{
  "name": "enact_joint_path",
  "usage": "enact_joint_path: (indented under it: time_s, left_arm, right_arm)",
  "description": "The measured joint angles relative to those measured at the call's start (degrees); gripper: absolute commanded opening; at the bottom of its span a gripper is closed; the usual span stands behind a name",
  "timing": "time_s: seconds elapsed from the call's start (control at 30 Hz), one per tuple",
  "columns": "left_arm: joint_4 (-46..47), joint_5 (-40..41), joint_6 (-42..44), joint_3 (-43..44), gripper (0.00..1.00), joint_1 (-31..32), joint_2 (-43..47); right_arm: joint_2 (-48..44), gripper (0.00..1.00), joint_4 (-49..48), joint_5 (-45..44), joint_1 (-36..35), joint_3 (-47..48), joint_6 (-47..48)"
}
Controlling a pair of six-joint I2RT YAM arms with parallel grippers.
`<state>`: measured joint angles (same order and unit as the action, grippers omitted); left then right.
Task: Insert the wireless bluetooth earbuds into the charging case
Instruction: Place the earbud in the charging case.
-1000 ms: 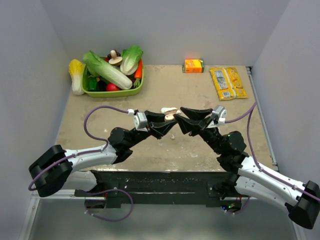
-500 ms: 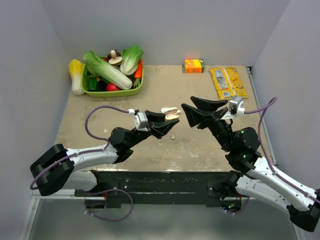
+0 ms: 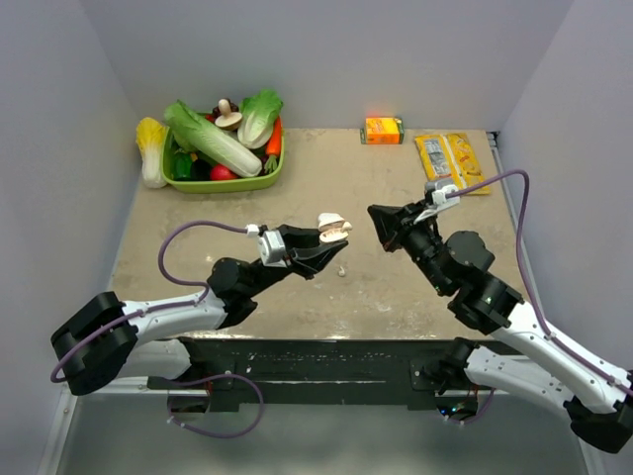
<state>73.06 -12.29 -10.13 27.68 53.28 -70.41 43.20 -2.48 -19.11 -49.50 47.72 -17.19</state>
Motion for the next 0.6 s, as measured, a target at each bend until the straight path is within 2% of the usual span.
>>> enact_joint_path:
  time_s: [0.1,0.13,0.17,0.27,0.6]
  left_arm:
    - [-0.09,0.09,0.74,-0.42,0.00,0.00,0.00]
    - [-0.09,0.13,0.85,-0.42,0.00,0.00,0.00]
    - [-0.07,0.22,0.96,-0.42,0.00,0.00,0.00]
    - [-0.09,0.55,1.38,-0.42,0.00,0.00,0.02]
    - [-0.09,1.18,2.27,-0.42,0.00,0.00,0.02]
  right_arm:
    - [0.35,0.19,2.54,-0.02,0.00,0.37,-0.04]
    - [0.35,0.23,3.08,0.15,0.00,0.44,-0.13]
    - [0.42,0.34,3.74,0.39,0.00,0.63,-0.24]
    - [1.16,0.45,5.33,1.22,0.00,1.92,-0.44]
    - [1.81,0.48,6.58,4.63,0.00,2.62,-0.37]
